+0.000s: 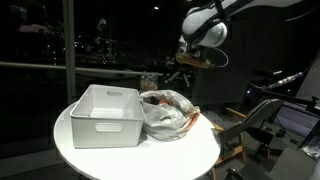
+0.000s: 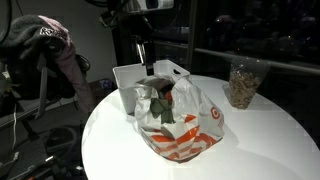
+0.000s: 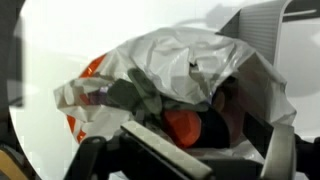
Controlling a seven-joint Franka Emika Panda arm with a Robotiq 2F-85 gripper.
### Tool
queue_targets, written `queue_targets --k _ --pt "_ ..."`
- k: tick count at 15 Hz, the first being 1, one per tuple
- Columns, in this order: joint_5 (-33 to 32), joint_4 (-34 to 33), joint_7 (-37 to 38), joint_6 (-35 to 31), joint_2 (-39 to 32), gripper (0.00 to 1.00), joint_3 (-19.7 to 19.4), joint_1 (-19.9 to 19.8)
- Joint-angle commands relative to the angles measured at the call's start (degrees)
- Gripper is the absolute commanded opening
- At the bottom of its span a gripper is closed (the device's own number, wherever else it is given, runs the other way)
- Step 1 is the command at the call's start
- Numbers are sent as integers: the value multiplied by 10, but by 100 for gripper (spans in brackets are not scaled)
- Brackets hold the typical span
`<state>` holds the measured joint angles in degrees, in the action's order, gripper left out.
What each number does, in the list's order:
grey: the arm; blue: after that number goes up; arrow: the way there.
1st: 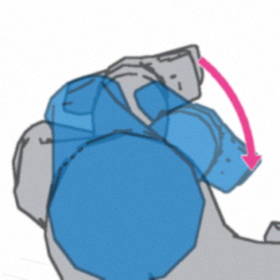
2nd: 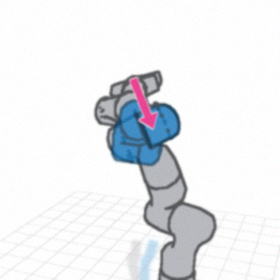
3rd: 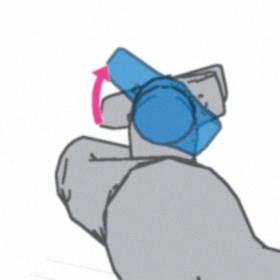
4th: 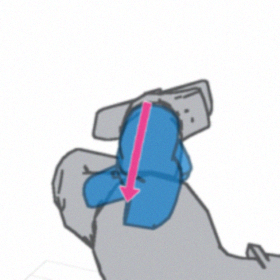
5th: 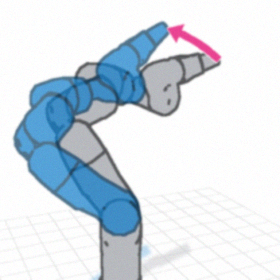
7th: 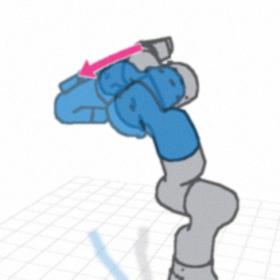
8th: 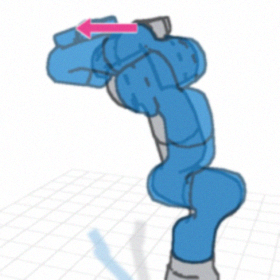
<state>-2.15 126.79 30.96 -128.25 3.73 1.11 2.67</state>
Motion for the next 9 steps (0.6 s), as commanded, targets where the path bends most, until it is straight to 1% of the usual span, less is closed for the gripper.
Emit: queue_targets --k 1,4,5,6,9 --pt "22 -41 -8 142 16 100 14 -1" --pt "32 -73 -15 222 9 100 18 -2" --pt "17 -46 -2 181 14 100 20 -4" --pt "19 -53 -3 198 14 100 20 -4" --pt "21 -58 -5 208 13 100 20 -4"
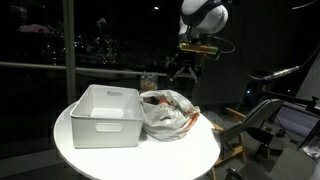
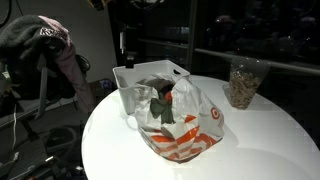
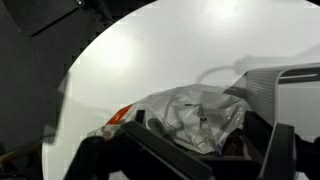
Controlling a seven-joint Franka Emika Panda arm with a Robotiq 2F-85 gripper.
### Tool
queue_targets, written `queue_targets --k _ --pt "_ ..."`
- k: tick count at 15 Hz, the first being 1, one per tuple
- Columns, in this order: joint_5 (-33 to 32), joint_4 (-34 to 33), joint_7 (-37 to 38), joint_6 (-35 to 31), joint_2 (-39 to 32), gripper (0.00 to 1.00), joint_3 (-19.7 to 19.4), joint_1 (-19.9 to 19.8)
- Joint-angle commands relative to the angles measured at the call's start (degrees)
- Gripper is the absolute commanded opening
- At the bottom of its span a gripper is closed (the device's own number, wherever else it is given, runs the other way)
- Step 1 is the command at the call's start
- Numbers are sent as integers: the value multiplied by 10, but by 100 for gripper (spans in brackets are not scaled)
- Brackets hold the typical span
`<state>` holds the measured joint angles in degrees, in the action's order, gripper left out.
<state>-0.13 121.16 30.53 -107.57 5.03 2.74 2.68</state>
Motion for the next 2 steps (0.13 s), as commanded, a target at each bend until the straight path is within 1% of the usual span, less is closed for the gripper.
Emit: queue_targets --k 1,2 --pt "0 -1 -1 2 0 100 4 -4" --pt "0 -1 -1 3 -1 100 4 -4"
